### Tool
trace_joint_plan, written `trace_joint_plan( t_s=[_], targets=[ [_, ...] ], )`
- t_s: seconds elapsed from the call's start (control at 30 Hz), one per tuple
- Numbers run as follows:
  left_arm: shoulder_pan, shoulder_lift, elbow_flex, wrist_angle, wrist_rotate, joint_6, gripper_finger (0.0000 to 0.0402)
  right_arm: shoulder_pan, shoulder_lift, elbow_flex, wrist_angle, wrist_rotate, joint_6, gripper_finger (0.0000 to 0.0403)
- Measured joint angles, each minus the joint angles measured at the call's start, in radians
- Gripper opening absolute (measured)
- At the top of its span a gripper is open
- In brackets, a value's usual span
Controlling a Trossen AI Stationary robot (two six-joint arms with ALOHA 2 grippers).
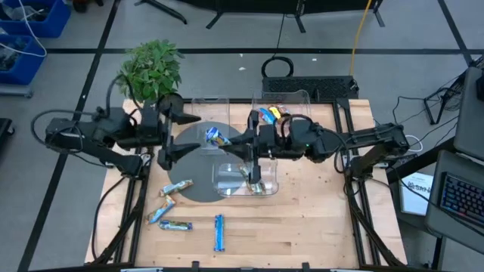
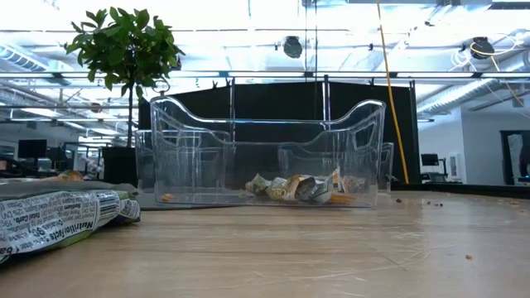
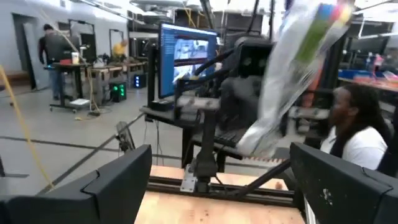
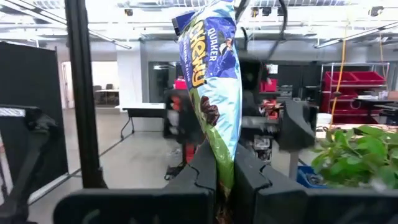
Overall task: Pick and place Granola Bars by type
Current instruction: Put the blue granola bar into the top left transparent bin
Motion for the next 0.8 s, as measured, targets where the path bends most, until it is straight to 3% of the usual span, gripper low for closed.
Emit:
trace_joint_plan(
  t_s=[0.3,0.8],
  targets=[
    [0.0,0.096,0.225,-0.108,0.048,0.101,0.0379,-0.059,0.021,0.0,0.078,0.001,0.001,0.0007],
    [0.048,0.202,0.261,-0.065,0.078,0.124,0.0367,-0.065,0.065,0.0,0.068,-0.001,0.019,0.0006]
  ],
)
